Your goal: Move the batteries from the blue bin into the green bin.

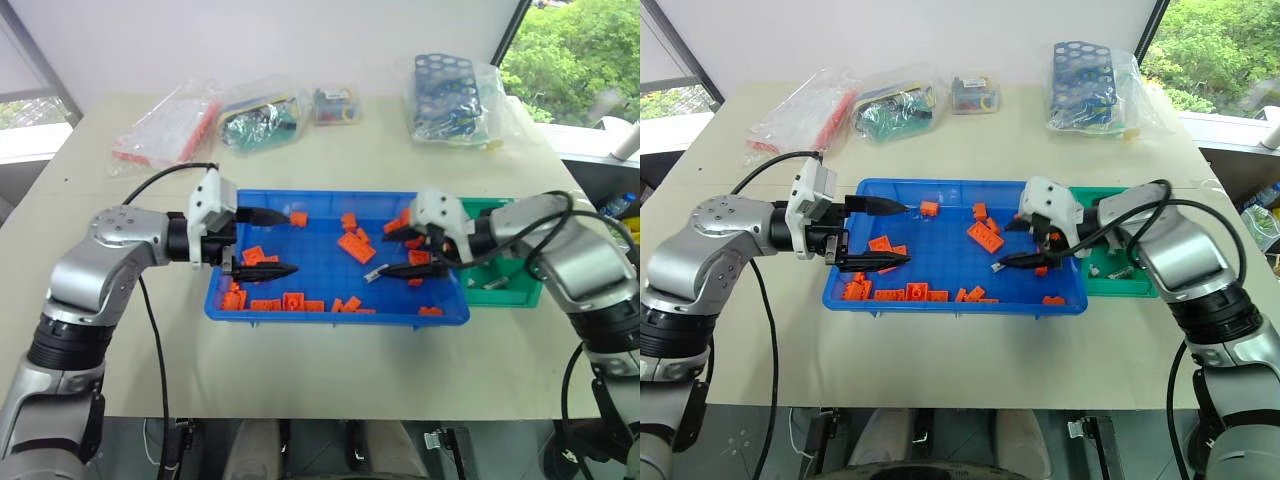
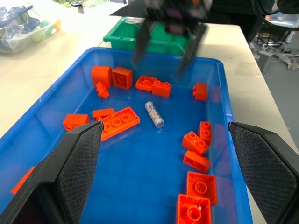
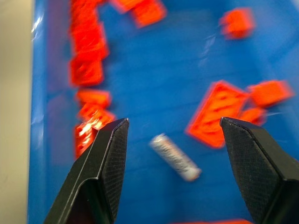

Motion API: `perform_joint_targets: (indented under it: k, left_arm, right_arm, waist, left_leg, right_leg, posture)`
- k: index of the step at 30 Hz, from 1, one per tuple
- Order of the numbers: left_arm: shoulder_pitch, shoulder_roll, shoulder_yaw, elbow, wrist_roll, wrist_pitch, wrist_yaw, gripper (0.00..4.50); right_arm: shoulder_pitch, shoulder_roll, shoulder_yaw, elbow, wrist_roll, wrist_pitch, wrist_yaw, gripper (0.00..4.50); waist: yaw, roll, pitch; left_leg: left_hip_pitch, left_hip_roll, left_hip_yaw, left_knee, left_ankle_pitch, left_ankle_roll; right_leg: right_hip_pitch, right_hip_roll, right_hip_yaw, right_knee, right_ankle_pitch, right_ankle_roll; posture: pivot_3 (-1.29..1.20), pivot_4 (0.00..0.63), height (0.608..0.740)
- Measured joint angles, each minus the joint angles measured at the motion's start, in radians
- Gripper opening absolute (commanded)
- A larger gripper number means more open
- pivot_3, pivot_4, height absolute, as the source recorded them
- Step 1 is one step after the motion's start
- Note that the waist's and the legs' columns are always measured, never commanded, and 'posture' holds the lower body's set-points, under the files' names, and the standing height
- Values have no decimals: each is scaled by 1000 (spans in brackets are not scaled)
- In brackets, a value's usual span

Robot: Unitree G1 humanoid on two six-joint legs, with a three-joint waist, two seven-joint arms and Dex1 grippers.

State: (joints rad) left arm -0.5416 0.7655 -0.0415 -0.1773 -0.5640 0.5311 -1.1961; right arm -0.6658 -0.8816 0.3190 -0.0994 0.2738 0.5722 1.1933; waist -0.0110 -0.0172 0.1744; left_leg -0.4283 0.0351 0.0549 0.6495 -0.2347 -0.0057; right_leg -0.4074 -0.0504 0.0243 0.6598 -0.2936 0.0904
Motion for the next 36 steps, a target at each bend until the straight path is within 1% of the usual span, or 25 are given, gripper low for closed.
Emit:
perform_joint_targets:
  k: [5, 12, 14, 15, 18, 19, 20, 22, 24, 26, 29, 32, 34, 36]
  left_arm:
    - [38, 14, 27, -45, -3, 5, 20, 4500]
    - [77, 22, 57, -82, -15, 12, 47, 4500]
    - [77, 25, 59, -82, -15, 12, 49, 4500]
    - [77, 26, 59, -82, -15, 12, 49, 4500]
    - [78, 28, 59, -81, -15, 12, 49, 4500]
    - [78, 28, 59, -81, -15, 12, 48, 4500]
    - [78, 28, 60, -81, -15, 11, 48, 4500]
    - [77, 28, 59, -80, -15, 10, 47, 4500]
    - [77, 28, 60, -78, -14, 9, 46, 4500]
    - [78, 28, 60, -77, -15, 9, 45, 4500]
    - [91, 30, 61, -79, -15, 8, 39, 4500]
    - [132, 43, 63, -78, -16, 11, 26, 4500]
    - [146, 53, 65, -77, -17, 11, 17, 4500]
    - [146, 55, 69, -76, -17, 9, 13, 4500]
  right_arm:
    - [-1, 59, 60, 125, -87, -89, 19, 3191]
    - [-16, 135, 85, 253, -163, -166, 24, 3191]
    - [-21, 158, 89, 285, -182, -184, 24, 2687]
    - [-23, 163, 88, 294, -187, -192, 25, 2532]
    - [-22, 164, 84, 300, -192, -205, 31, 1133]
    - [-17, 163, 82, 295, -192, -204, 33, 577]
    - [-8, 162, 74, 281, -191, -195, 33, 236]
    - [15, 156, 54, 238, -184, -159, 26, 236]
    - [45, 143, 1, 163, -150, -75, 2, 236]
    - [49, 119, -109, 52, -81, 53, -36, 236]
    - [29, 38, -274, -60, -8, 209, -81, 236]
    - [74, -71, -388, -84, 4, 276, -124, 236]
    - [121, -100, -431, -77, 4, 306, -155, 236]
    - [167, -103, -462, -70, 5, 337, -186, 236]
  waist:
    - [-3, 0, 0]
    - [-2, 0, 0]
    - [-1, 0, 0]
    - [-1, 0, 0]
    - [-1, 0, 0]
    - [-1, 0, 0]
    - [-1, 0, 0]
    - [0, 0, 0]
    - [1, 0, 0]
    - [0, 1, 1]
    - [1, 1, 1]
    - [3, 0, 0]
    - [0, 0, 0]
    - [-2, 0, 0]
  left_leg:
    - [1, 0, 0, 0, 0, 0]
    - [1, 0, 0, 0, 0, 0]
    - [1, 0, 0, 1, 0, 0]
    - [1, 0, 0, 1, 0, 0]
    - [1, 0, 0, 1, 0, 0]
    - [1, 0, 0, 1, 0, 0]
    - [1, 0, -1, 1, 0, 0]
    - [1, 0, -1, 1, 0, 0]
    - [1, 0, 0, 1, 0, 0]
    - [1, 1, 0, 1, 0, 0]
    - [1, 1, -1, 0, 0, 0]
    - [1, 1, -1, 0, 0, 0]
    - [1, 1, -1, 0, 0, 0]
    - [2, 1, 0, 0, 0, 0]
  right_leg:
    - [-1, 0, 0, 2, 0, 0]
    - [-1, 1, 0, 3, 0, 0]
    - [0, 1, 0, 3, 0, 0]
    - [0, 1, 0, 3, 0, 0]
    - [0, 1, 0, 3, 0, 0]
    - [0, 1, 0, 4, 0, 0]
    - [0, 1, 0, 4, 0, 0]
    - [0, 0, 0, 4, 0, 0]
    - [0, 0, 0, 4, 0, 0]
    - [-1, -1, 0, 4, 0, 0]
    - [0, -1, -1, 4, 0, 0]
    - [0, -2, -1, 3, 0, -1]
    - [0, -2, -1, 3, 0, -1]
    - [0, -2, -1, 3, 0, -1]
  posture:
    - [0, 150, 739]
    - [0, 150, 739]
    - [0, 150, 739]
    - [0, 150, 739]
    - [0, 150, 739]
    - [0, 150, 739]
    - [0, 150, 739]
    - [0, 150, 739]
    - [0, 150, 739]
    - [0, 150, 739]
    - [0, 150, 739]
    - [0, 150, 739]
    - [0, 150, 739]
    - [0, 150, 739]
